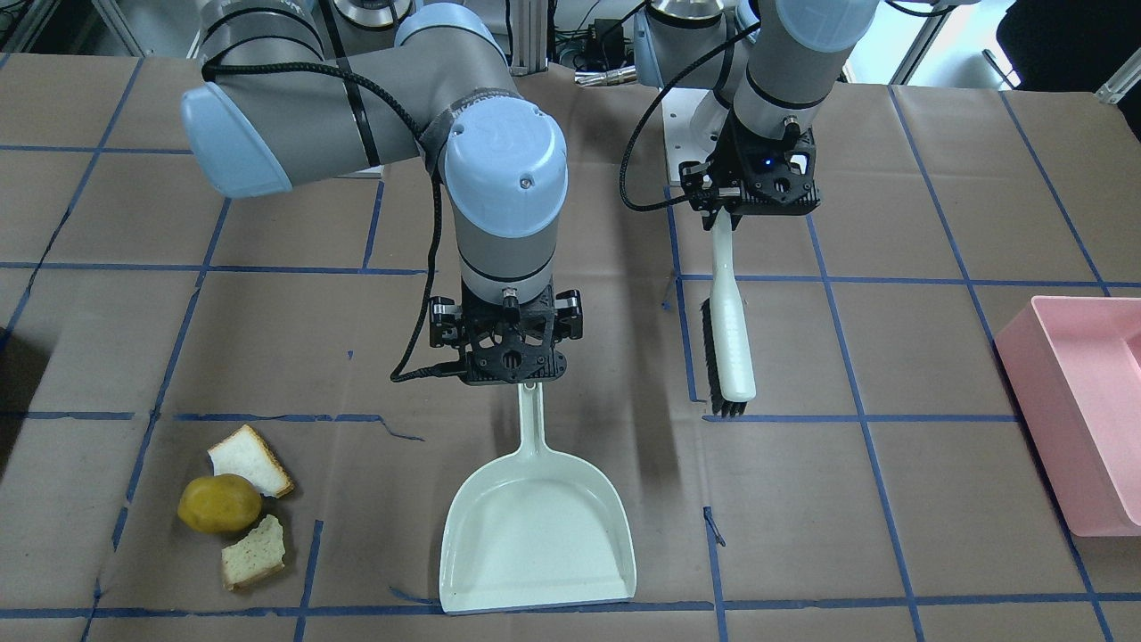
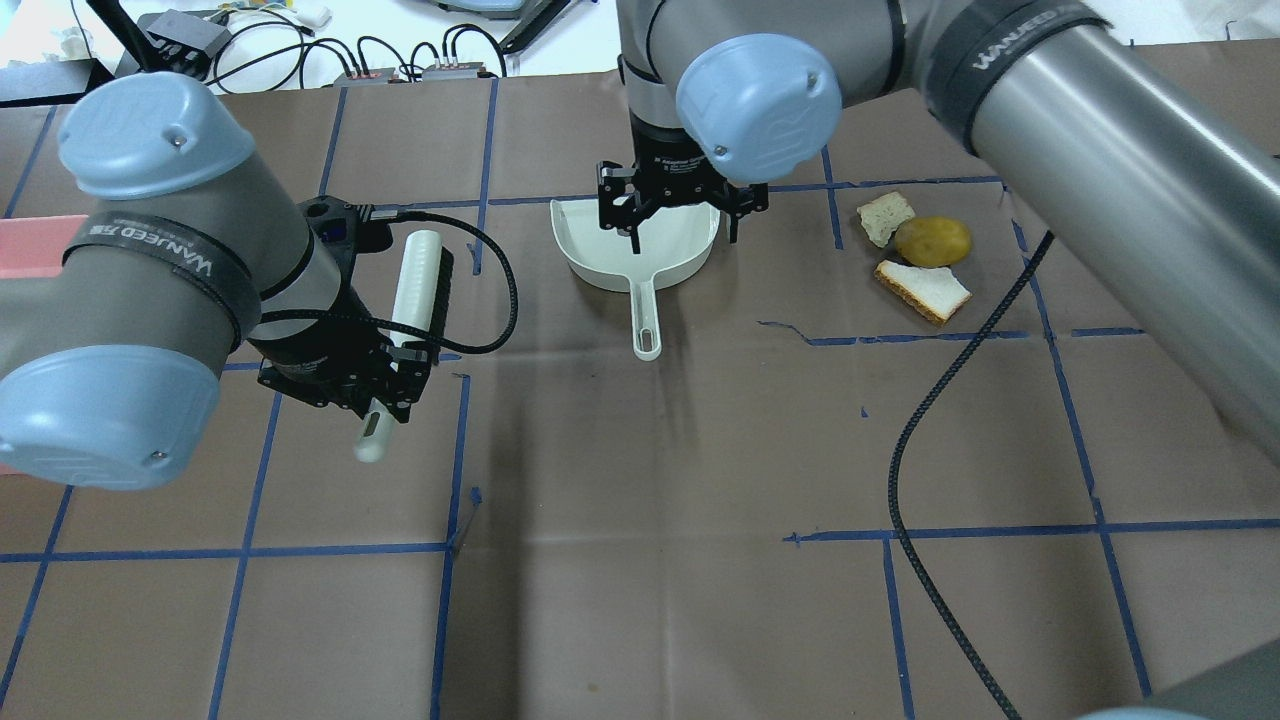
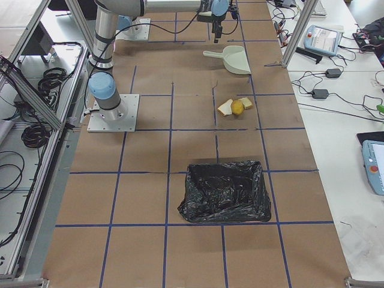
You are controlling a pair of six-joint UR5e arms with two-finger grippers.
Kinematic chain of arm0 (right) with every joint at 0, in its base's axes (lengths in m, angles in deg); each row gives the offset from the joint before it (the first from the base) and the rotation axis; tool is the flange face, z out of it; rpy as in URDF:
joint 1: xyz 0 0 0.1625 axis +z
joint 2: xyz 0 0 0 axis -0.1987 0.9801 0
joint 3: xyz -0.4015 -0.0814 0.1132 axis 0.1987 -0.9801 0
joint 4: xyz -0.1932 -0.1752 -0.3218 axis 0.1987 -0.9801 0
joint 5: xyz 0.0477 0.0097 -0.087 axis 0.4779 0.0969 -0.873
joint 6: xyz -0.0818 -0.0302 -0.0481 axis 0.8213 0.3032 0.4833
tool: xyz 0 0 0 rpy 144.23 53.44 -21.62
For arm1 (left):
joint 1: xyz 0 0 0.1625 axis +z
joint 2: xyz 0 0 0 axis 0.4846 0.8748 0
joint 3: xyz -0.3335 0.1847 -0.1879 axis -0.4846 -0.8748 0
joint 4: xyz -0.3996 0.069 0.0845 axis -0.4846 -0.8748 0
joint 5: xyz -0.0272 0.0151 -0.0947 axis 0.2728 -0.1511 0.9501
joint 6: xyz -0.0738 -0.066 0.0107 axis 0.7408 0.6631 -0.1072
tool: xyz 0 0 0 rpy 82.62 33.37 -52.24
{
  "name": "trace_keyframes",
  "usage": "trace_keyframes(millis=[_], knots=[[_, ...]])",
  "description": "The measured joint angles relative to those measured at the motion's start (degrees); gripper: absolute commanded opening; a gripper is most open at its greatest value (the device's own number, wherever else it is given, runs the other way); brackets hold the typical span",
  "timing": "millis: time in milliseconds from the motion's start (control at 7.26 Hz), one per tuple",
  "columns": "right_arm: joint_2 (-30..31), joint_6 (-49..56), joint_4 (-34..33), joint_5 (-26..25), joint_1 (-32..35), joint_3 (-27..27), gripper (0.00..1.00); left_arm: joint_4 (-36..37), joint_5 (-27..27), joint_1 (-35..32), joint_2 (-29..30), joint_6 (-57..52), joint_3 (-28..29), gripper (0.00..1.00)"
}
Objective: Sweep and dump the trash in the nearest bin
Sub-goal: 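Move the right gripper to the white dustpan handle and grasp it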
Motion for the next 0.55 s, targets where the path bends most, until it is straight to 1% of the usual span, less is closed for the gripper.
trace_keyframes(millis=[413,551], knots=[[-4.60,-0.78,-5.41,0.02,0.34,0.17,1.00,-0.01,0.00,0.00,0.01,0.00,-0.08,0.10],[-5.90,-1.82,-6.11,0.08,0.36,0.31,1.00,-0.01,0.00,0.00,0.01,0.00,-0.11,0.11]])
